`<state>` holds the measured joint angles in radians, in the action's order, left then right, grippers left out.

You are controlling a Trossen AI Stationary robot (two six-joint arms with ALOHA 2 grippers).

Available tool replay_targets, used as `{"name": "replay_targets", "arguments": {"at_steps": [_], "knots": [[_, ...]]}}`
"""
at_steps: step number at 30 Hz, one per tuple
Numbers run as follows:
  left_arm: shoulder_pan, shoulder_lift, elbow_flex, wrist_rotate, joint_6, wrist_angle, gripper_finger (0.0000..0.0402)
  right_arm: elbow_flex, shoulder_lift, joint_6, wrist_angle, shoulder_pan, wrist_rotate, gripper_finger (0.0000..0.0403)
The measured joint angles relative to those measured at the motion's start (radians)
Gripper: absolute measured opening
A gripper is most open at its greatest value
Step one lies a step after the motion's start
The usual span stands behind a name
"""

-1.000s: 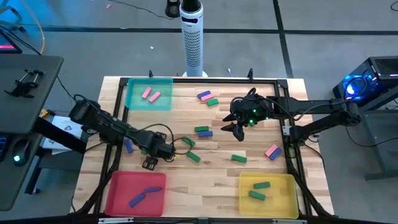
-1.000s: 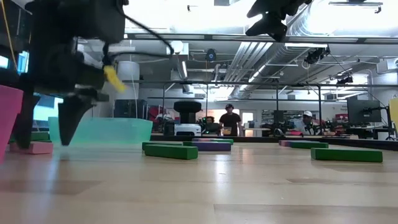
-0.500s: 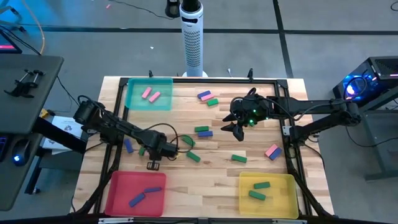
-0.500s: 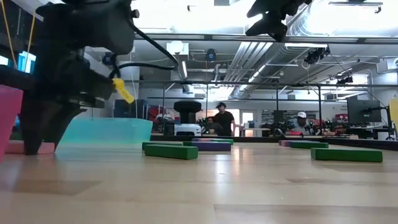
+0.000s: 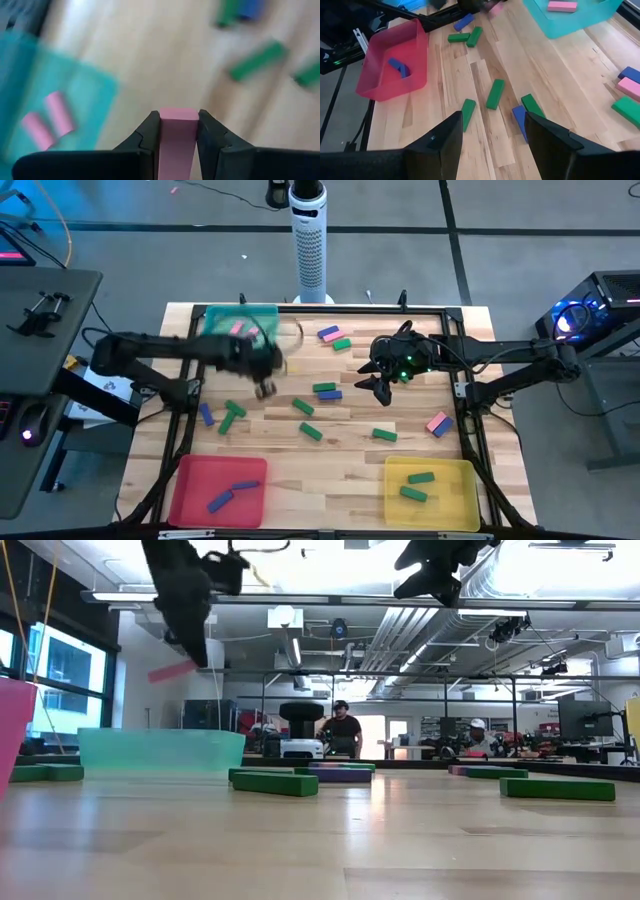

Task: Sort blocks
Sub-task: Put the pink block into the green bin, then put the green block into the yellow bin

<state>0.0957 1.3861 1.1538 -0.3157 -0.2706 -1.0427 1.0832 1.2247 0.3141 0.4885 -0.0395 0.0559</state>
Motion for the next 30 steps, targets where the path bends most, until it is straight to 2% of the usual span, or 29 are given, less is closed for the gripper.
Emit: {"name": "replay_targets", "arguments": {"at_steps": [3, 7, 13, 16, 22, 27, 30], "knots": [[0.17, 0.009, -0.01, 0.012, 0.019, 0.001, 0.0057, 0.0, 0.0, 0.002, 0.0, 0.0, 0.0, 0.0192], [0.365, 0.053, -0.013, 0.015, 0.137, 0.049, 0.0057, 0.0, 0.0, 0.033, 0.0, 0.0, 0.0, 0.0192], [0.55, 0.146, -0.013, 0.111, 0.227, 0.173, 0.0057, 0.0, 0.0, 0.097, 0.001, 0.001, 0.006, 0.0192], [0.594, 0.198, -0.013, 0.142, 0.22, 0.193, 0.0075, 0.0, 0.0, 0.133, 0.002, 0.001, 0.022, 0.0192], [0.627, 0.272, -0.012, 0.178, 0.247, 0.206, 0.0145, 0.0, 0.0, 0.161, 0.002, 0.03, 0.029, 0.0192], [0.638, 0.254, -0.008, 0.184, 0.256, 0.191, 0.0197, 0.0, -0.001, 0.161, 0.003, 0.067, 0.016, 0.0192], [0.638, 0.222, 0.025, 0.185, 0.255, 0.136, 0.0214, 0.0, -0.001, 0.16, 0.003, 0.076, 0.005, 0.0192]]}}
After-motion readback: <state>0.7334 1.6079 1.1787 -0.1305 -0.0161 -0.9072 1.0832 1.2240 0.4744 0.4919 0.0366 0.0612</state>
